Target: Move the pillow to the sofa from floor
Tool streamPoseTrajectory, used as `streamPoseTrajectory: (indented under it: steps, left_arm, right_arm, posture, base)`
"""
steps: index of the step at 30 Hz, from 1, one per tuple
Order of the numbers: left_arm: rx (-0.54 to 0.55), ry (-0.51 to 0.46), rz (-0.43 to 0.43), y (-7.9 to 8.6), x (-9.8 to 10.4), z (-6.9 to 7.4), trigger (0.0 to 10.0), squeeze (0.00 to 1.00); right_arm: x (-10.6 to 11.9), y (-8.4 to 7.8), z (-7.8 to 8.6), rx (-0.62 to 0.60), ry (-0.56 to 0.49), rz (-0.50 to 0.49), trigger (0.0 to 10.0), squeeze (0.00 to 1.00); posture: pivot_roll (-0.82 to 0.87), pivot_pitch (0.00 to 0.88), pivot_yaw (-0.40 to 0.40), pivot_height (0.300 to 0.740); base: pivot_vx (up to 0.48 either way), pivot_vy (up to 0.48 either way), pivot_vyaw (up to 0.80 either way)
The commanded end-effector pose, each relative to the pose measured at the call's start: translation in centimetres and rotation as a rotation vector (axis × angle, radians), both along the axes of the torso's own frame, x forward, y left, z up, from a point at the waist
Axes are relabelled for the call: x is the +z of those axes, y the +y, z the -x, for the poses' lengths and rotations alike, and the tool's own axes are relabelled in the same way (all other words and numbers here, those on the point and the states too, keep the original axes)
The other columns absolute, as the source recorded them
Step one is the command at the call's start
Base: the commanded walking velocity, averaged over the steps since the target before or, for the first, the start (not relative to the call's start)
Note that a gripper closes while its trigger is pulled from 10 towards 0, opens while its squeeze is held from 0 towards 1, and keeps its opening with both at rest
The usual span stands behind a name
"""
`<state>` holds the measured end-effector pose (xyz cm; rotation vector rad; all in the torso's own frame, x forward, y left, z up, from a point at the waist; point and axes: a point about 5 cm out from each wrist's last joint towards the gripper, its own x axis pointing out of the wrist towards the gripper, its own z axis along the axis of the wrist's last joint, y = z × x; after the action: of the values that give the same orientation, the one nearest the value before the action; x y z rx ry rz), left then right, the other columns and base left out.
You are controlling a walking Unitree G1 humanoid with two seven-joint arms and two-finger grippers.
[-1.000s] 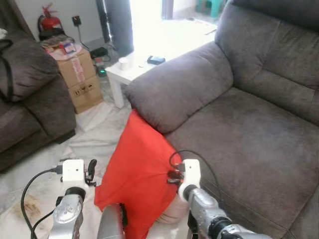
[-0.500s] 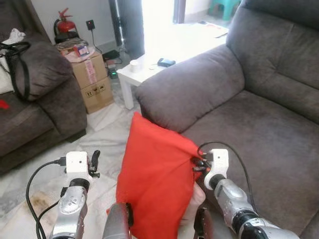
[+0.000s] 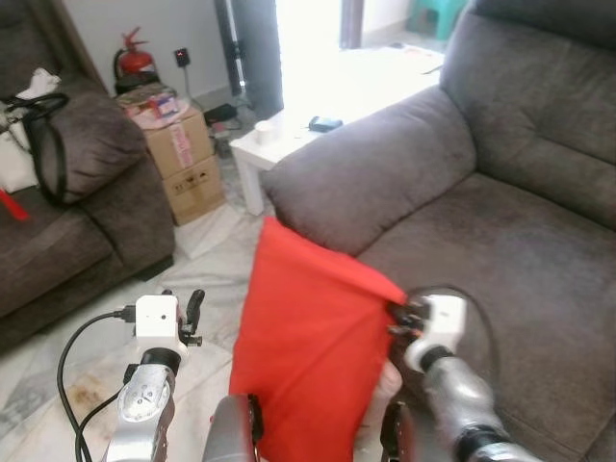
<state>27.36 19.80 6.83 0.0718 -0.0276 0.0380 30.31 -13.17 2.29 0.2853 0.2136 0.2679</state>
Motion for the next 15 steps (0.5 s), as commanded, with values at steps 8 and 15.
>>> streamPoseTrajectory:
  steps: [8, 15]
  left_arm:
    - [0.015, -0.002, -0.008, 0.1, 0.2, 0.9, 10.0, 0.00]
    - [0.012, 0.008, -0.001, -0.4, 0.2, 1.0, 10.0, 0.00]
  right_arm:
    - [4.1, -1.6, -1.9, -0.040, -0.202, 0.024, 10.0, 0.00]
    - [4.5, -1.5, -1.8, -0.047, -0.207, 0.029, 10.0, 0.00]
  posture:
    - [0.10, 0.000, 0.019, 0.579]
    - [0.09, 0.000, 0.017, 0.579]
  base:
    - [0.000, 0.000, 0.00]
    - [0.000, 0.000, 0.00]
